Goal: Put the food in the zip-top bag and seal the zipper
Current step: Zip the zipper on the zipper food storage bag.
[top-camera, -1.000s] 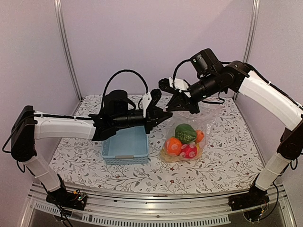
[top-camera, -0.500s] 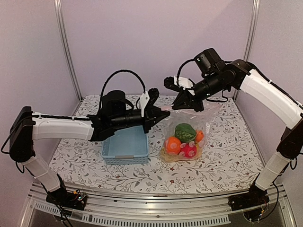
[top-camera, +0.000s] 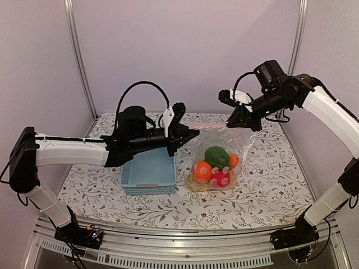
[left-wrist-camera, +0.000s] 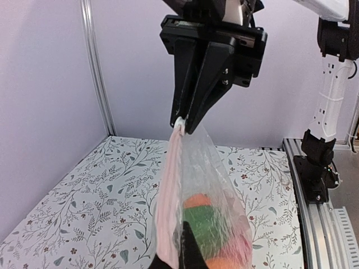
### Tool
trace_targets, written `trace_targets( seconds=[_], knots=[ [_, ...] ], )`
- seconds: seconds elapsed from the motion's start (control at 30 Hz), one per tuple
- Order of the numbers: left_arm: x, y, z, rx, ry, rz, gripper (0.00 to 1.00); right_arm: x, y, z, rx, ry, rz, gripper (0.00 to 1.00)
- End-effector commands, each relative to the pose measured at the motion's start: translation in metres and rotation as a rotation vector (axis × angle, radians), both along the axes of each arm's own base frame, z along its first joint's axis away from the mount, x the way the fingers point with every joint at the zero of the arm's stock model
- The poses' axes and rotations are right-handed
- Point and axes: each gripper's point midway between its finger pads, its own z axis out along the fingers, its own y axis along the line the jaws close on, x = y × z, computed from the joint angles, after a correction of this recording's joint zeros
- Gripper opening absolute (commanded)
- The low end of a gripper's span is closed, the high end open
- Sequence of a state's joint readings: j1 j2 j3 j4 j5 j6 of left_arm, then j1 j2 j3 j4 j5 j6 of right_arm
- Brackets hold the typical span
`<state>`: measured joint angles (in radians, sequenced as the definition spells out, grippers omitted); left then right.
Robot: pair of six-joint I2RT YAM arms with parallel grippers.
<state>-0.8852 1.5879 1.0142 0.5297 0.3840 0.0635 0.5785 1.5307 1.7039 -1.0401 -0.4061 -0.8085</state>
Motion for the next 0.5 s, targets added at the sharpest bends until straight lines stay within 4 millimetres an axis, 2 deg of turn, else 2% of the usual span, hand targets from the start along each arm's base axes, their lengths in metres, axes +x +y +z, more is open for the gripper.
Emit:
trace_targets(
  seconds=[0.0,0.47],
  knots=[
    [0.008,0.017,0.012,-0.016,-0.024,0.034,0.0,0.011,-0.052,-0.014,-0.105,-0.003,-0.128,0.03],
    [0.017,0.022,0.008,-0.008,-0.02,0.055,0.0,0.015,-0.095,-0.031,-0.129,0.021,-0.199,0.04]
  ],
)
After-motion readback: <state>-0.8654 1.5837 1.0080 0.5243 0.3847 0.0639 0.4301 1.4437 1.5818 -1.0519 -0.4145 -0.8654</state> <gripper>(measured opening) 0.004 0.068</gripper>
